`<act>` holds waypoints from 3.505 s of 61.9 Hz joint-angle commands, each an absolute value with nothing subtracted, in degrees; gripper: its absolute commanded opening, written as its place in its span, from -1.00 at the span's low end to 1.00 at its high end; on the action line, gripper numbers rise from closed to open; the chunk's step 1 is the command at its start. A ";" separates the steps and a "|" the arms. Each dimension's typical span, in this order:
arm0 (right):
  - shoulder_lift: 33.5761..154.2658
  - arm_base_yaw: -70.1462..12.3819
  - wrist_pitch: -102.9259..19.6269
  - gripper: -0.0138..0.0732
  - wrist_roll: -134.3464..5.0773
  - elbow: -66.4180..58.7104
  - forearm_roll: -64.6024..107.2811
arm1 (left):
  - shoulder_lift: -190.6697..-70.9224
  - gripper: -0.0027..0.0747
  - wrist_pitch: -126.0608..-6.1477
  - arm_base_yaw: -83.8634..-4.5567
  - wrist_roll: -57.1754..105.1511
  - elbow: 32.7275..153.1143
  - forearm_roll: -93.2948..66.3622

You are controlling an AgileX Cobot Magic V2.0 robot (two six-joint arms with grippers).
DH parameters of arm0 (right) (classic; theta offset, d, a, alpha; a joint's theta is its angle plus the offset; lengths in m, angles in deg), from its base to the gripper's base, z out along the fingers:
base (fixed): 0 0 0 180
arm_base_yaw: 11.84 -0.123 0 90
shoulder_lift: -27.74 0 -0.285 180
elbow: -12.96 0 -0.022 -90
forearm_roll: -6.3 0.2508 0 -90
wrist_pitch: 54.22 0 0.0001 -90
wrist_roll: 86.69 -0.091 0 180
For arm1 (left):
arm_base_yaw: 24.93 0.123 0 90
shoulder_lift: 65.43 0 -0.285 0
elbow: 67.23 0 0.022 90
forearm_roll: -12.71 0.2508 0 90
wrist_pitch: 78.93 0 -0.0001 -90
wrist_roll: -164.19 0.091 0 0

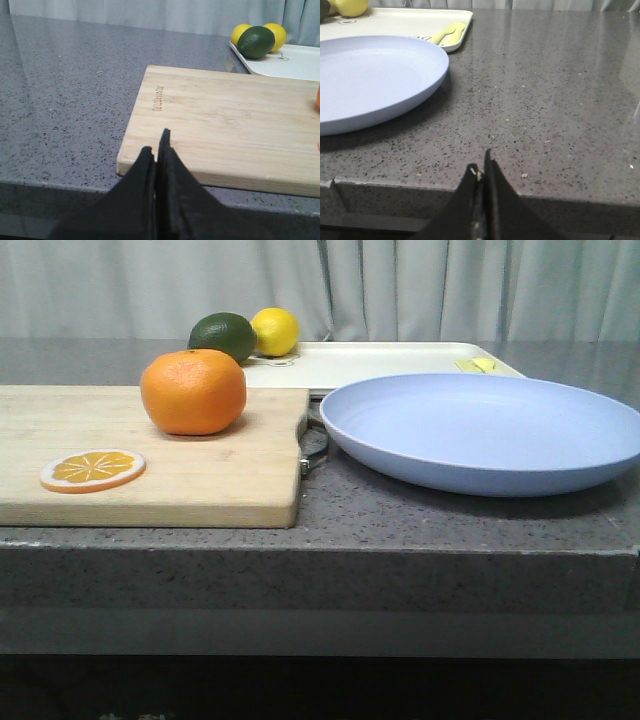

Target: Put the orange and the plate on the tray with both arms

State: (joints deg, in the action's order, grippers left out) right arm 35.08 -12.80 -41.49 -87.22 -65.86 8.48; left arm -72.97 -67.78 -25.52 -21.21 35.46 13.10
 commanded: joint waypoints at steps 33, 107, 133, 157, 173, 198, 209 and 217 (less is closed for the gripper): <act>33.68 -12.86 -45.90 -0.82 -86.69 -65.56 8.54 | -71.80 -0.98 -72.89 -25.47 -21.74 35.22 12.71; 33.68 -12.86 -47.18 -0.82 -86.69 -65.56 8.54 | -71.80 -0.98 -75.77 -25.47 -21.74 35.22 12.71; 33.68 -12.86 -52.07 -0.82 -86.69 -65.56 8.54 | -71.80 -0.98 -87.56 -25.47 -21.74 35.22 12.10; 36.27 -12.55 -46.15 -0.82 -86.69 -51.43 8.82 | -78.33 -0.98 -74.59 -25.47 -21.64 51.99 10.44; 55.78 -12.55 -40.73 -0.82 -86.69 -32.34 8.82 | -99.61 -0.98 -70.90 -25.47 -21.08 65.10 11.87; 66.79 -12.55 -43.33 -0.32 -86.69 -28.06 8.82 | -110.97 -0.79 -78.06 -25.47 -21.08 67.60 12.71; 66.79 -12.55 -43.28 0.61 -86.69 -28.06 8.82 | -110.97 0.35 -78.04 -25.47 -21.08 67.58 12.71; 66.79 -12.55 -43.28 0.81 -86.69 -28.06 8.82 | -110.97 0.90 -78.04 -25.47 -21.08 67.58 12.71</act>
State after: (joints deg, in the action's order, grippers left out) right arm 66.35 -12.80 -38.24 -87.22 -30.21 8.70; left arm -110.77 -73.19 -25.52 -21.10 65.74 12.71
